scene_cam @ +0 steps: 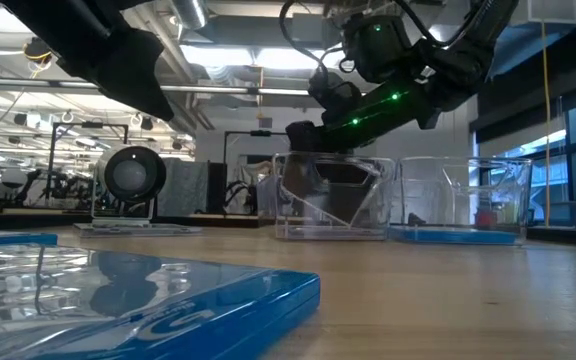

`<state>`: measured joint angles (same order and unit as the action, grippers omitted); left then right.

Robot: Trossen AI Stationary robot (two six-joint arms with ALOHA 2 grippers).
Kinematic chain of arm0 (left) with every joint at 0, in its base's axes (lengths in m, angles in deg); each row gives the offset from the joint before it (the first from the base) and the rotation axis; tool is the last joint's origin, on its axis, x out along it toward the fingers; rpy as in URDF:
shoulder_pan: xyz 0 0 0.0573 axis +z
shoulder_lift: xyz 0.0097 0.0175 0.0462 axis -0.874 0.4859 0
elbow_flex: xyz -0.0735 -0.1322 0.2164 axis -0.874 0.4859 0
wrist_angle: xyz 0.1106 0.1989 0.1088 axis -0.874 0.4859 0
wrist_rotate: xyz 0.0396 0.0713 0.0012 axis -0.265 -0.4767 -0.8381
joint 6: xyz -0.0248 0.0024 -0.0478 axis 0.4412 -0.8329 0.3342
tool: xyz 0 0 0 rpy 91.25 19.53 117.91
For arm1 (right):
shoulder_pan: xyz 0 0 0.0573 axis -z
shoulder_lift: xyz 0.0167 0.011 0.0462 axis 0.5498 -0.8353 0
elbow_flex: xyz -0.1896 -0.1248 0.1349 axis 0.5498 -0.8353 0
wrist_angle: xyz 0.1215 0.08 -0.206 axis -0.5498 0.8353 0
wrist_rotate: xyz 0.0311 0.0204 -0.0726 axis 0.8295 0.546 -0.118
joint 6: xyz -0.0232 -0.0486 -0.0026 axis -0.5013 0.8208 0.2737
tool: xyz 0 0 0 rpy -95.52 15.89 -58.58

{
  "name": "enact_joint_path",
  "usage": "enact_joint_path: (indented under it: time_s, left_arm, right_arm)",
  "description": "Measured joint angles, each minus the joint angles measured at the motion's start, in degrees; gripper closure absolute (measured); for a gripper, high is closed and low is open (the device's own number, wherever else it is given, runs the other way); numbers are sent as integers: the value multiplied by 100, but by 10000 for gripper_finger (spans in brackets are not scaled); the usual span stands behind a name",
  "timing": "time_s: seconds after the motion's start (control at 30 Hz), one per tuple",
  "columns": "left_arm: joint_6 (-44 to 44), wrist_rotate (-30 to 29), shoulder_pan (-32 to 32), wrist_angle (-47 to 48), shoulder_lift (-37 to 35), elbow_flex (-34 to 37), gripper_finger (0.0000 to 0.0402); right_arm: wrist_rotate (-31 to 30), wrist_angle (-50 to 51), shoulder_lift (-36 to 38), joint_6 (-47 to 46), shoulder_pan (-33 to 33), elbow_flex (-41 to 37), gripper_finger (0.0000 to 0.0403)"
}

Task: Pick & place jewel cases by type
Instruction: Put the right black cd case into the left transparent bin, then put the right blue cd case into the right transparent bin

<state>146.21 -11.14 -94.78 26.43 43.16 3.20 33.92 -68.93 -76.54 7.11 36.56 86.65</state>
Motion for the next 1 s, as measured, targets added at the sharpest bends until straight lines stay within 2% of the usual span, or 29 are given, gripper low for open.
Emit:
enact_joint_path:
  time_s: [0.23,0.5,0.8,1.0]
  left_arm:
    - [0,0,0,0,2,0,135]
    - [0,0,1,1,2,0,135]
    - [-2,15,0,2,2,0,135]
    - [-2,59,0,3,2,0,135]
  right_arm:
    - [554,-14,48,-93,0,0,263]
    - [788,-29,417,-113,-9,-2,262]
    - [1767,281,682,-343,-41,0,262]
    - [2044,416,684,-196,-284,0,262]
